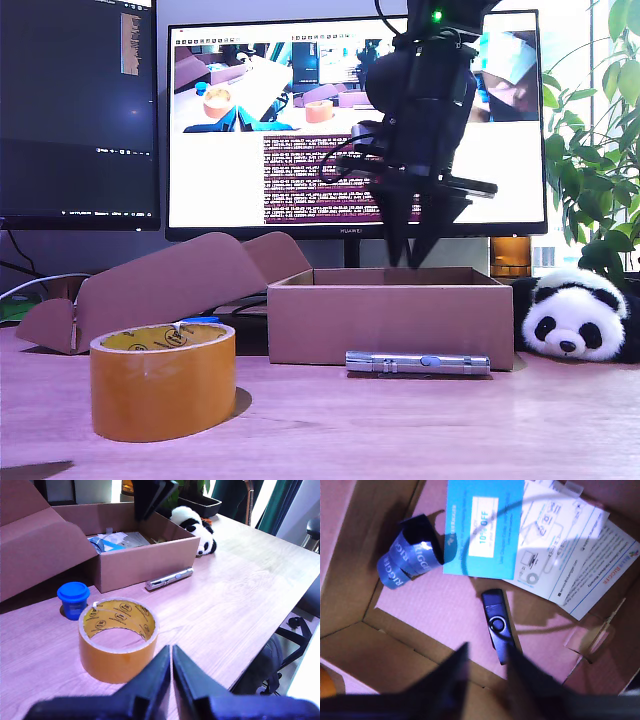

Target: Pick up the USB drive and place it inside the cardboard box

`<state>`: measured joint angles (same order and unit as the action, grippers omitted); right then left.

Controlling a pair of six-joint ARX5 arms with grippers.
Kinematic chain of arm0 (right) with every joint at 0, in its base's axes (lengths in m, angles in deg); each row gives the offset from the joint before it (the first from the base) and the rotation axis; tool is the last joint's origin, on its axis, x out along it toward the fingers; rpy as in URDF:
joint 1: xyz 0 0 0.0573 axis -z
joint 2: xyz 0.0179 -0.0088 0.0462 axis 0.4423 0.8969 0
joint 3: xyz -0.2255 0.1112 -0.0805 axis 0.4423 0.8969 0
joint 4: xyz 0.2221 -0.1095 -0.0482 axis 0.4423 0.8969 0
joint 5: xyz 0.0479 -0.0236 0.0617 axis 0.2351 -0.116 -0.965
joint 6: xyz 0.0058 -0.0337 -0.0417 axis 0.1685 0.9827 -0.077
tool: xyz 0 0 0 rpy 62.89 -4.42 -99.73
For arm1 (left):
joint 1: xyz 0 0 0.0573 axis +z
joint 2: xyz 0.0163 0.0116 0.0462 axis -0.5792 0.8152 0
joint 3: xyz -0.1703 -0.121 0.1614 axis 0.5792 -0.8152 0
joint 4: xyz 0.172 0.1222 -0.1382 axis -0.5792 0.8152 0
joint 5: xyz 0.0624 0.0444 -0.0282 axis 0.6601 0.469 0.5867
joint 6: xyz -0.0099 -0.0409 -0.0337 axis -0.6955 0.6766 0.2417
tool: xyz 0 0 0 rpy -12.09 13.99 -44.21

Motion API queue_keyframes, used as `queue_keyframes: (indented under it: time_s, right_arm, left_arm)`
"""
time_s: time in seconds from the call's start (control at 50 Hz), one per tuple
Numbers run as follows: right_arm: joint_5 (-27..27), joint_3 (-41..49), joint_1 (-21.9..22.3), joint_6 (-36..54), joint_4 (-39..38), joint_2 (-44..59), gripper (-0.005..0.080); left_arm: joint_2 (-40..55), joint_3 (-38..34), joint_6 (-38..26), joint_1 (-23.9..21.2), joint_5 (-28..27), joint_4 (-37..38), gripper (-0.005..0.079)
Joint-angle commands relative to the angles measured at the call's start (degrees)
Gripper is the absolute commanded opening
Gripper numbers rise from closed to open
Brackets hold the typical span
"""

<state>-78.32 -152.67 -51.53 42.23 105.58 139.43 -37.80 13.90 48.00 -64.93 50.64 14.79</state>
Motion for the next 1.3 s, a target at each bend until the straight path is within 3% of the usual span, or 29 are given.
queue_keyframes:
  time_s: [0.0, 0.26, 0.46, 0.96, 1.16, 1.28]
  right_arm:
    - [-0.1, 0.1, -0.7, -0.2, -1.2, 0.2, -0.0005]
    - [0.3, 0.1, -0.6, -1.1, -15.6, 0.2, -0.0005]
    - [11.5, 0.1, -2.3, 1.7, -17.4, -0.5, -0.0005]
    - [14.4, 1.0, -7.7, 4.7, -22.7, -12.2, -0.0005]
    - [15.0, 11.2, -7.7, 4.7, -27.3, -20.1, -0.0005]
    - [15.1, 21.4, -7.6, 4.7, -31.9, -26.8, -0.0005]
  left_arm:
    - [0.0, -1.2, -0.2, -0.2, 0.0, -0.4, -0.0019]
    - [0.0, -1.2, -0.2, -0.2, 0.0, -0.4, -0.0019]
    - [0.0, -1.2, -0.2, -0.1, 1.3, 0.4, -0.0019]
    - [0.0, -1.2, -0.2, -0.1, 5.0, 0.7, -0.0019]
    - [0.0, -1.2, -0.2, -0.1, 6.3, 0.7, -0.0019]
    - [0.0, -1.2, 0.3, -0.1, 9.8, 0.6, -0.0019]
